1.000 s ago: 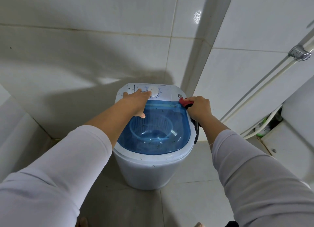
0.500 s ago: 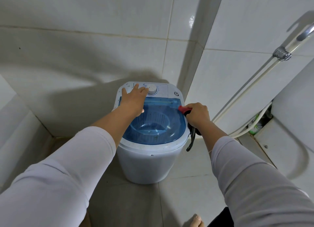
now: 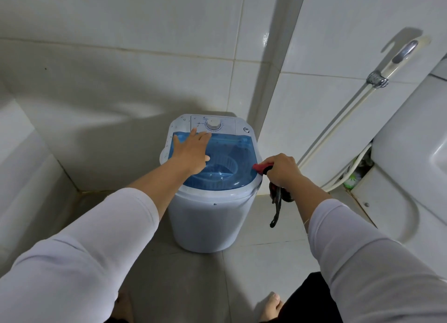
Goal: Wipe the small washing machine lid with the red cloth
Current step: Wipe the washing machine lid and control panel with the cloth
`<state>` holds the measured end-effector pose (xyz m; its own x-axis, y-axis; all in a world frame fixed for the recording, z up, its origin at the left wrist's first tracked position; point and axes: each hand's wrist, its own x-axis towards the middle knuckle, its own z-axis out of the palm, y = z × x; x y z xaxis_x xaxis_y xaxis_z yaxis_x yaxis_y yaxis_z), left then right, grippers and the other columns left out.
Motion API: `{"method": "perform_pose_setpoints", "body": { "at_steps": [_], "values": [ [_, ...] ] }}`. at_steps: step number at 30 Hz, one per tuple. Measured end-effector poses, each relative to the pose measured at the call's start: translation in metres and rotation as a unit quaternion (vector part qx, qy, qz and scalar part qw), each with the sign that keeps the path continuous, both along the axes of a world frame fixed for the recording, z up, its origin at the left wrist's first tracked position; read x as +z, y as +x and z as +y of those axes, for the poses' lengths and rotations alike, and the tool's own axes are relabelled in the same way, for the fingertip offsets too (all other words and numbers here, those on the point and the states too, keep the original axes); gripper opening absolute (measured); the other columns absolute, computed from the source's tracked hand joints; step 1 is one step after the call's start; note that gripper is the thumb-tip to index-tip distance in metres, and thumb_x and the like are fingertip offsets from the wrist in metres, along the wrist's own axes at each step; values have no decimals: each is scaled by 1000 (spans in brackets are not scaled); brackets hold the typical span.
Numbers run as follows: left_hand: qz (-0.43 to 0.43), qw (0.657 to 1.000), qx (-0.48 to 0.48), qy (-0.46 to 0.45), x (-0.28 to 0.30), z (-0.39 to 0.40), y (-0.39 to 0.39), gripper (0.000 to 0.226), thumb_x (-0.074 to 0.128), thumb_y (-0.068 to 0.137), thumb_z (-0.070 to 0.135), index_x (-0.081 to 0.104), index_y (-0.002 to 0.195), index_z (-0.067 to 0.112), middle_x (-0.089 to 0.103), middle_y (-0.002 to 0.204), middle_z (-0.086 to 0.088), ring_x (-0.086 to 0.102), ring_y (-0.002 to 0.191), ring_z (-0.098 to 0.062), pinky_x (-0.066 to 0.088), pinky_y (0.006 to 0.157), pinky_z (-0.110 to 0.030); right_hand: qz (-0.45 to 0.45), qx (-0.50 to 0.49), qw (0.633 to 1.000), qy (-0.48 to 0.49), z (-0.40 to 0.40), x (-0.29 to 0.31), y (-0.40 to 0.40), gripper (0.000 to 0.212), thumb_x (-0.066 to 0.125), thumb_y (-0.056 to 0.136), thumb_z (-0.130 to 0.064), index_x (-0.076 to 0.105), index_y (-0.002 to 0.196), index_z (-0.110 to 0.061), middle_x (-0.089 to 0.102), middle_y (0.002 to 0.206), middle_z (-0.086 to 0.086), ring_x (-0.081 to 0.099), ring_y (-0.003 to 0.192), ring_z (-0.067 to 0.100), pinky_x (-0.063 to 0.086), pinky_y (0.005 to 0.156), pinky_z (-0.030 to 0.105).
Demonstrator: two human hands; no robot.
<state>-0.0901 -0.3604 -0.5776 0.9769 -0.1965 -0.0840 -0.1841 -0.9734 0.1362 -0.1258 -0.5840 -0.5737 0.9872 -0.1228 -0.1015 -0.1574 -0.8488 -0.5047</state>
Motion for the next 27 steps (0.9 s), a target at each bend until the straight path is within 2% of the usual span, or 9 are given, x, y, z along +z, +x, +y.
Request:
{"method": "perform_pose_setpoints", "body": {
  "at_steps": [3, 8, 15, 21, 27],
  "values": [
    [25, 1000, -6, 4, 6, 4, -9, 77, 53, 94, 37, 6, 153, 21, 3, 163, 2, -8, 150, -19, 3, 116, -61, -31, -22, 999, 19, 0, 7, 0, 33, 49, 90, -3, 73, 106, -19, 69, 111, 9, 59, 90, 26, 52, 81, 33],
    [75, 997, -15, 32, 13, 9, -23, 88, 61, 87, 46, 8, 153, 21, 9, 162, 0, -5, 150, -22, 3, 116, -62, -59, -48, 997, 13, 8, 7, 2, 35, 41, 89, 2, 64, 110, -14, 65, 111, 12, 51, 84, 24, 42, 72, 30],
    [117, 992, -35, 40, 9, 8, -26, 110, 74, 72, 52, 6, 153, 20, 10, 162, 4, -5, 150, -21, 1, 114, -64, -38, -30, 999, -4, 11, -4, 5, 29, 47, 95, -16, 65, 116, -13, 64, 115, 13, 55, 88, 26, 52, 86, 37],
    [119, 991, -44, 49, 5, 12, -25, 119, 77, 67, 54, 2, 153, 20, 5, 163, 4, -7, 150, -21, 2, 114, -66, -37, -37, 999, -13, 15, -10, 3, 27, 50, 95, -14, 65, 117, -16, 64, 114, 11, 53, 83, 21, 49, 77, 30],
    [85, 995, -45, 38, -1, 13, -28, 121, 76, 66, 56, 0, 153, 21, 5, 163, 3, -8, 150, -22, -1, 112, -66, -31, -49, 998, -10, 19, -13, -14, 26, 50, 93, -11, 67, 112, -13, 59, 94, 7, 53, 79, 23, 44, 69, 28]
  ]
}}
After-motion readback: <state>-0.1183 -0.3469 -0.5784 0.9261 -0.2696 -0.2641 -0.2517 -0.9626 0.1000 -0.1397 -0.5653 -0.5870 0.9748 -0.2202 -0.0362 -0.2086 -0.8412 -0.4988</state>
